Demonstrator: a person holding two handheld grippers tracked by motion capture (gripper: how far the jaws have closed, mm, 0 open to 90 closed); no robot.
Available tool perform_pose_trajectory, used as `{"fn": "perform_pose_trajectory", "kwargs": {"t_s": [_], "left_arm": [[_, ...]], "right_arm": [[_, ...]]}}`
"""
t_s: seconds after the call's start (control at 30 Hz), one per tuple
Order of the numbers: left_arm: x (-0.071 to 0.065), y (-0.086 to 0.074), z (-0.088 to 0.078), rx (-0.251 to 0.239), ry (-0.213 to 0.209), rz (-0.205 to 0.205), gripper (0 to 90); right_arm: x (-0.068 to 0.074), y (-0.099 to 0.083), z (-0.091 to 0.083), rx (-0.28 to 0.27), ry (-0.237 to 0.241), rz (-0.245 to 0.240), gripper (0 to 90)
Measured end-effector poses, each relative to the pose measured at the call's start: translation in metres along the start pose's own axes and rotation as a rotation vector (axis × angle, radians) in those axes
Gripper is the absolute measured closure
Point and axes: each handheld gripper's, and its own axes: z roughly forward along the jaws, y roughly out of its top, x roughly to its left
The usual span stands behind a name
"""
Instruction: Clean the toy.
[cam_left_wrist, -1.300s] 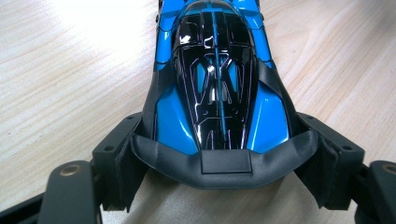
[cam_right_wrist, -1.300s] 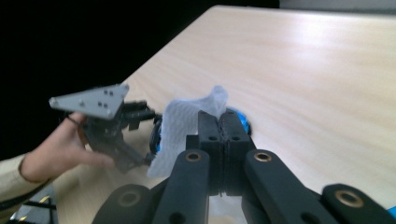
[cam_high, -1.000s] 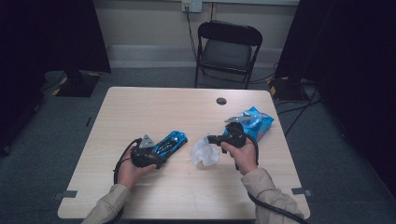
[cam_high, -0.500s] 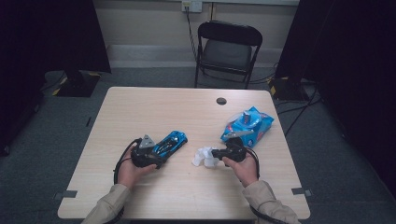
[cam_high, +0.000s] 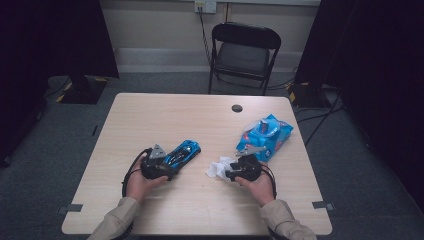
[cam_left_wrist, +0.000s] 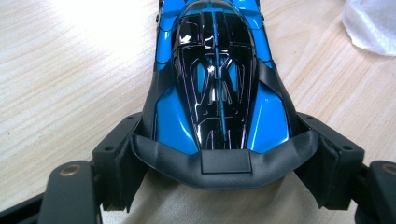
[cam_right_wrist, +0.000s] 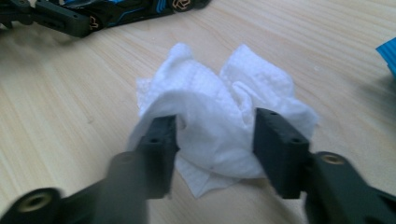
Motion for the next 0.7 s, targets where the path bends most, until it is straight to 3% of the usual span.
{"fn": "perform_pose_trajectory", "kwargs": {"t_s": [0.03, 0.23, 0.4, 0.53, 0.7], "left_arm": [[0.000, 0.000, 0.000, 0.000, 0.000, 0.000, 24.1], [0.000, 0.000, 0.000, 0.000, 0.000, 0.000, 24.1], [0.000, 0.000, 0.000, 0.001, -0.001, 0.001, 24.1], [0.000, 0.000, 0.000, 0.000, 0.000, 0.000, 24.1], [0.000, 0.000, 0.000, 0.001, -0.005, -0.005, 24.1]], "right_arm": [[0.001, 0.000, 0.001, 0.003, -0.007, 0.000, 41.7], [0.009, 0.000, 0.010, 0.027, -0.066, -0.107, 40.9], [0.011, 0.000, 0.010, 0.029, -0.137, -0.123, 59.6], [0.009, 0.001, 0.010, 0.021, -0.173, -0.103, 75.6], [0.000, 0.004, 0.008, 0.015, -0.125, -0.014, 82.9]]}}
